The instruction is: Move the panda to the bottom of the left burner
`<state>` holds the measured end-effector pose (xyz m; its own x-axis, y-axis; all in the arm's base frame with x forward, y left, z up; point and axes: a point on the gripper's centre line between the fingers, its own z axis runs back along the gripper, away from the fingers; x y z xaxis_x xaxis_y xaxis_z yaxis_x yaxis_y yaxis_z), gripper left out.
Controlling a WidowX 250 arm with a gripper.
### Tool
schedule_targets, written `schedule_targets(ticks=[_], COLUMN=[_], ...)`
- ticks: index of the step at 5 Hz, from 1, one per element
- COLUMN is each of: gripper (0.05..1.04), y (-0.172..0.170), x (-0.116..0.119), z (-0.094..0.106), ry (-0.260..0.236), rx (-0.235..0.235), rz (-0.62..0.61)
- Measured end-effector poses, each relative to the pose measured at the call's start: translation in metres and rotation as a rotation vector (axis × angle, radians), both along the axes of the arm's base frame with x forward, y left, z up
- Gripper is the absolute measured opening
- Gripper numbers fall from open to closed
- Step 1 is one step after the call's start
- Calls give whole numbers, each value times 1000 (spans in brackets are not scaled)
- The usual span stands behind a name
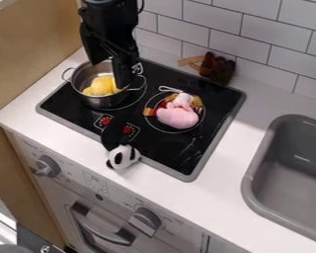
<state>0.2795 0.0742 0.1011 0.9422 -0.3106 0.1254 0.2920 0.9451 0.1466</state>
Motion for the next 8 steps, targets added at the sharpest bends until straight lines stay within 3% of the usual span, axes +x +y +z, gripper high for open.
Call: schedule_targets(ticks=[2, 3, 5, 8], gripper=[999, 999, 999, 999], y=[-8, -17, -30, -25], x=[-16, -24, -34, -35], z=[-28, -34, -50, -65], ry=[44, 1, -37, -123], rx=[-4, 19, 53, 89], rz=[37, 51, 71, 34])
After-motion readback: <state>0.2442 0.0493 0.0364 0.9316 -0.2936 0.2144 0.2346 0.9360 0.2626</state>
